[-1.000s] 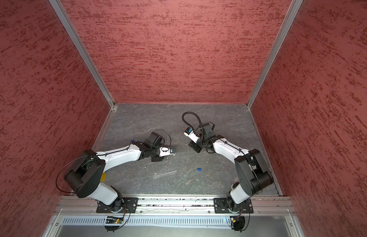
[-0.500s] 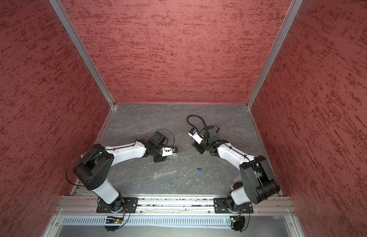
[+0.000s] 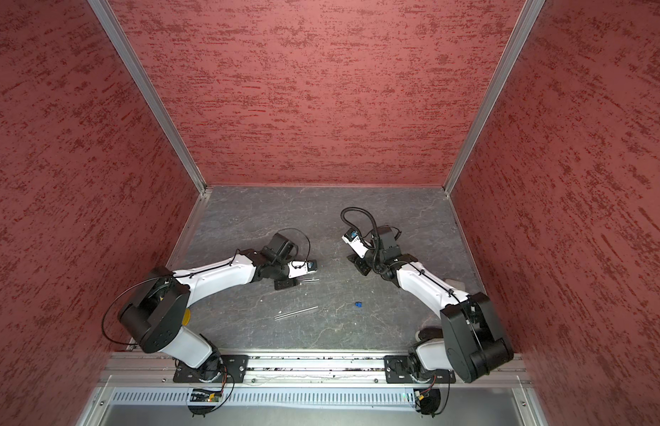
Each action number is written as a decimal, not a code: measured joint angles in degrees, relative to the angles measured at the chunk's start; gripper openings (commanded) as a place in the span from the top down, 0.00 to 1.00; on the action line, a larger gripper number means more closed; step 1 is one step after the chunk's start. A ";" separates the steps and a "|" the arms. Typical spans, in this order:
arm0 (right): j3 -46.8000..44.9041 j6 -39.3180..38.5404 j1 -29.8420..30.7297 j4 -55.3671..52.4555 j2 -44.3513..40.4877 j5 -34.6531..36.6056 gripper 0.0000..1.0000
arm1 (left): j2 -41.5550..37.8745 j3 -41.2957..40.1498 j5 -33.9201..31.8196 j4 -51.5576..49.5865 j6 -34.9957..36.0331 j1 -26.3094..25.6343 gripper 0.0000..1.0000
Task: Insert stoppers into test tubes
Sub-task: Place the test tube at the center of the board, then pick up the test tube at the center of the board.
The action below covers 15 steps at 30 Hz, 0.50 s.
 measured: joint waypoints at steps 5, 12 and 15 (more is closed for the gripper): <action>-0.85 0.55 0.00 1.31 -0.02 0.00 0.61 | -1.38 0.00 0.61 -0.61 -1.27 1.27 0.45; -1.55 0.94 0.00 0.98 -1.05 0.09 0.61 | -4.00 -0.02 1.44 -1.77 -2.84 2.32 0.43; -2.10 0.39 0.00 -0.07 -2.49 0.09 0.61 | -4.87 -0.15 1.62 -2.08 -2.91 2.32 0.41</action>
